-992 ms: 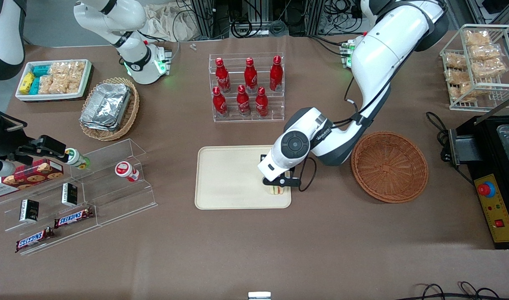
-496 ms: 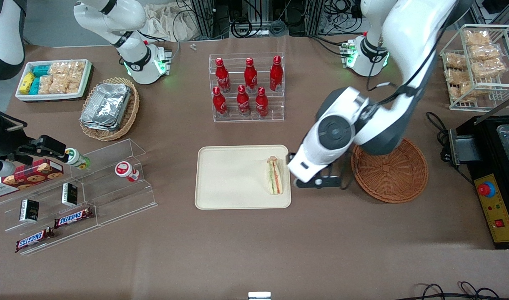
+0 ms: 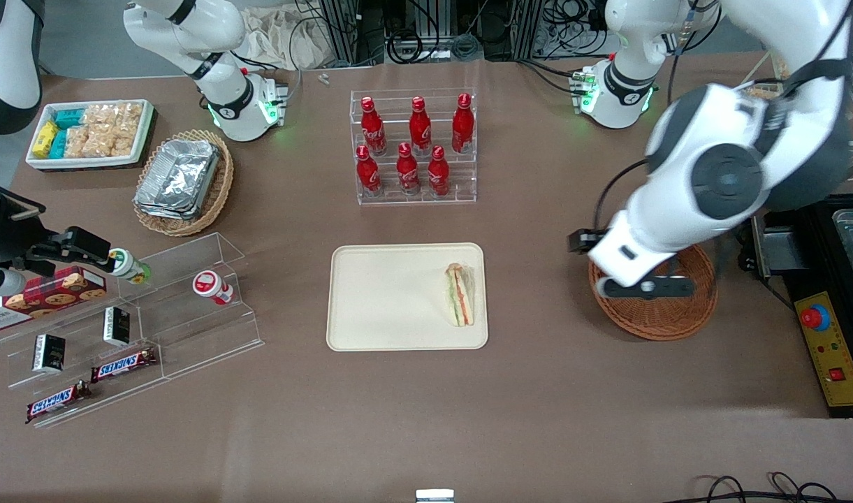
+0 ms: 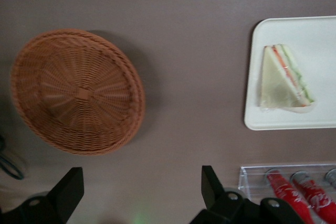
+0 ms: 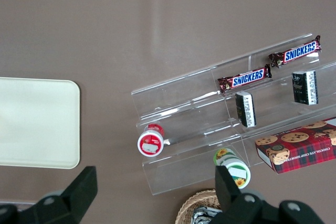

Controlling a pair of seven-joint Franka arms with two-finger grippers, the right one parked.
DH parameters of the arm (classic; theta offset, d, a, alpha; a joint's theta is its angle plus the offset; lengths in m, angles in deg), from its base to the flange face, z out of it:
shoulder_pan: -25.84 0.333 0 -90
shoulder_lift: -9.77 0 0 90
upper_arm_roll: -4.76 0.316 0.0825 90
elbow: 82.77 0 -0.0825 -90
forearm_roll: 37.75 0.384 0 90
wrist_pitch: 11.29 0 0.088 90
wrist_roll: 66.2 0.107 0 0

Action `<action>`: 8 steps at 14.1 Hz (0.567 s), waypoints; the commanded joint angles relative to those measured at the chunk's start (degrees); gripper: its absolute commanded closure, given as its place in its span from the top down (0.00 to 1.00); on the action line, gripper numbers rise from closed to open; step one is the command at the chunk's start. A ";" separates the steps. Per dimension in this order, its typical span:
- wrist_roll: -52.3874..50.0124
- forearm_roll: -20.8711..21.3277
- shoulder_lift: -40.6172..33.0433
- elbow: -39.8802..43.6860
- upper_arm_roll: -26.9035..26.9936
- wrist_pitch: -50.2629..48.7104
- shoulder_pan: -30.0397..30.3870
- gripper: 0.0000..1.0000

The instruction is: Place sandwich from basket to tray

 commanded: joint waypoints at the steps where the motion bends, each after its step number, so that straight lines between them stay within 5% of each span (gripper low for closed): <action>1: 6.02 -0.70 -1.57 1.19 -0.09 -1.78 3.66 0.99; 8: 9.72 -0.61 -2.54 1.10 -0.09 -3.27 10.43 0.99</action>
